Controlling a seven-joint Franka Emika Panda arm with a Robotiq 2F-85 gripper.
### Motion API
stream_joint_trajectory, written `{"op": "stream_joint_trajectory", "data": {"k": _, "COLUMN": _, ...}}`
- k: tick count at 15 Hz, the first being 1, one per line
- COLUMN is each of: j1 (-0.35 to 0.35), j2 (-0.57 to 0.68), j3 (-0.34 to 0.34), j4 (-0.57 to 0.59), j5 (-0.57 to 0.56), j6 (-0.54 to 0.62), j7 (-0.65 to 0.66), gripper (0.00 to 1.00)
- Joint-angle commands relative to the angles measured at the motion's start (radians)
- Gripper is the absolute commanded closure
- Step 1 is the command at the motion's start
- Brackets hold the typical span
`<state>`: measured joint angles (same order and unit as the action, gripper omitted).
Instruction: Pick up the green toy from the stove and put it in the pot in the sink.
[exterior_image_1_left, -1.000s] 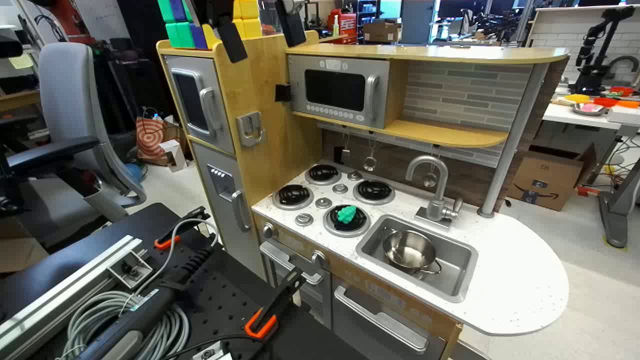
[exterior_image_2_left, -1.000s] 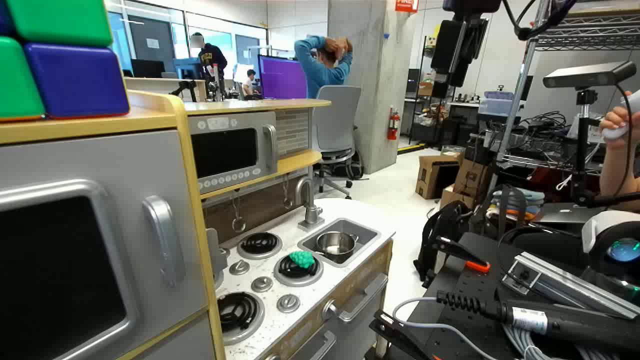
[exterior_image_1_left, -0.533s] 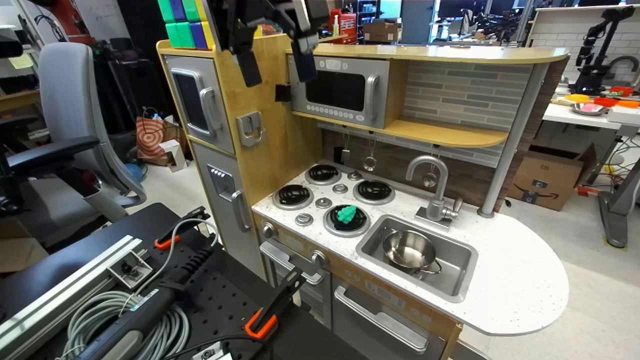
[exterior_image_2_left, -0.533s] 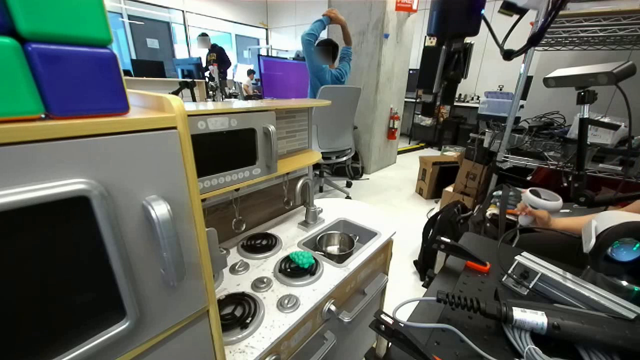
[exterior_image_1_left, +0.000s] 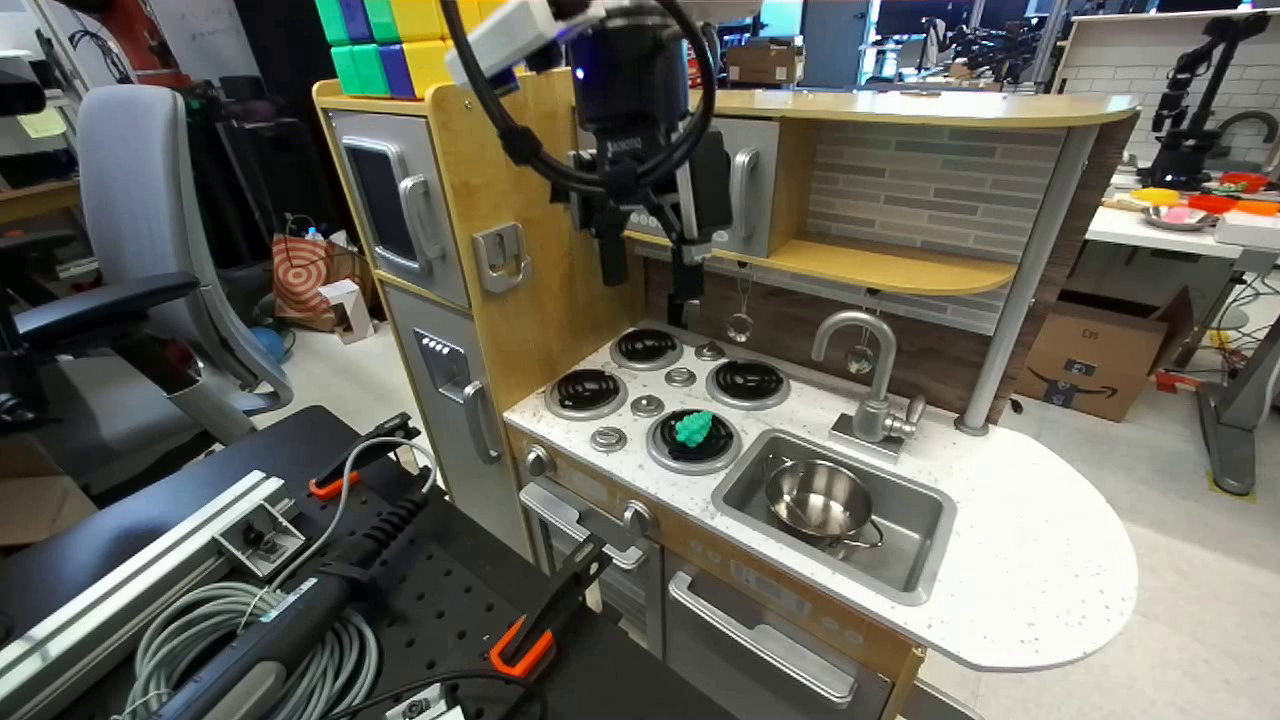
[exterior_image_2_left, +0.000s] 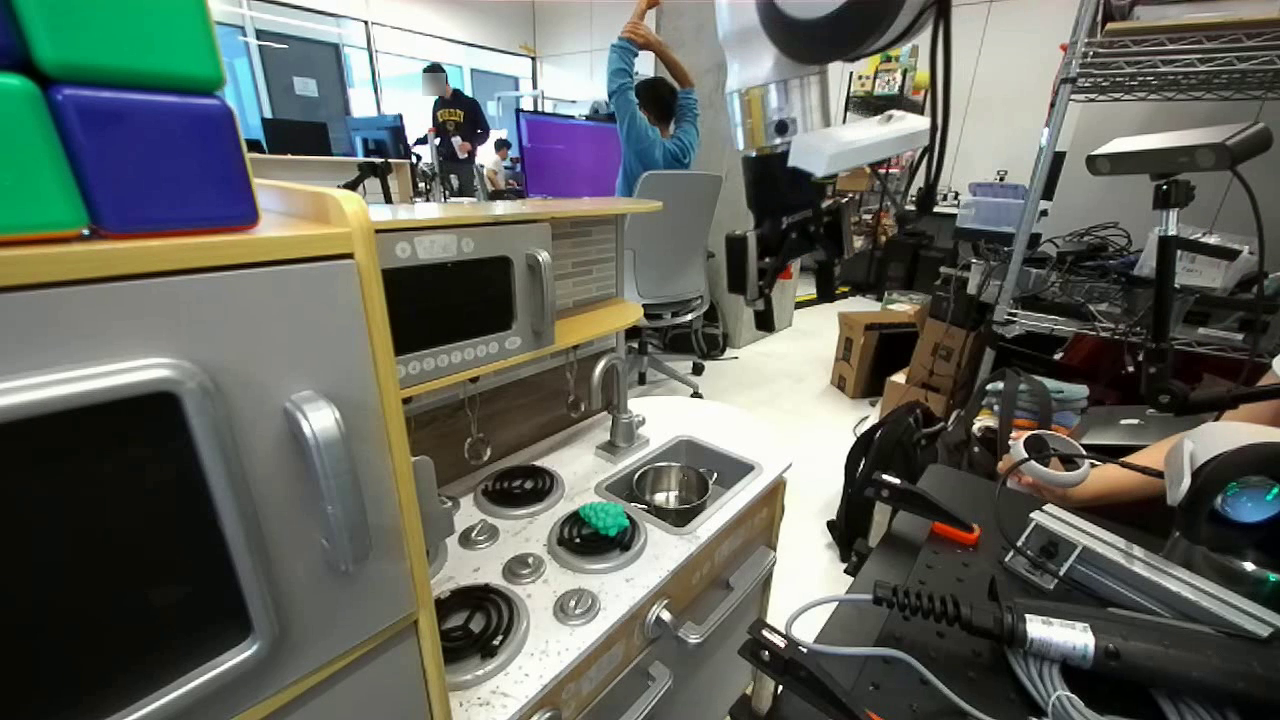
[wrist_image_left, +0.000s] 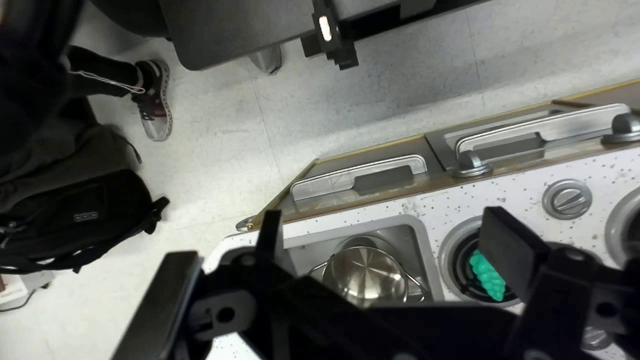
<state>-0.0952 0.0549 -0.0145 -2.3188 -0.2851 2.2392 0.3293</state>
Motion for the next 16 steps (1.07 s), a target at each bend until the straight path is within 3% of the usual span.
{"op": "stream_joint_trajectory", "data": {"k": 1, "j1": 0.043, "j2": 0.258, "j3": -0.026, "j4": 0.247, "j5": -0.041, "j6": -0.027, "j7": 0.115, "gripper": 0.0}}
{"op": "stream_joint_trajectory", "data": {"k": 3, "j1": 0.059, "j2": 0.284, "j3": -0.038, "j4": 0.306, "j5": -0.018, "j6": -0.096, "j7": 0.069, "gripper": 0.0}}
{"op": "stream_joint_trajectory", "data": {"k": 4, "j1": 0.055, "j2": 0.232, "j3": -0.045, "j4": 0.208, "j5": -0.004, "j6": -0.016, "j7": 0.069, "gripper": 0.0}}
{"op": "stream_joint_trajectory", "data": {"k": 7, "j1": 0.061, "j2": 0.264, "j3": -0.053, "j4": 0.229, "j5": -0.001, "j6": -0.018, "j7": 0.068, "gripper": 0.0}}
{"op": "stream_joint_trajectory", "data": {"k": 9, "j1": 0.026, "j2": 0.215, "j3": -0.046, "j4": 0.125, "j5": 0.081, "j6": 0.173, "j7": 0.059, "gripper": 0.0}}
{"op": "stream_joint_trajectory", "data": {"k": 13, "j1": 0.049, "j2": 0.221, "j3": -0.053, "j4": 0.012, "j5": 0.168, "j6": 0.489, "j7": 0.057, "gripper": 0.0}}
{"op": "stream_joint_trajectory", "data": {"k": 16, "j1": 0.086, "j2": 0.223, "j3": -0.078, "j4": -0.076, "j5": 0.137, "j6": 0.741, "j7": 0.049, "gripper": 0.0}}
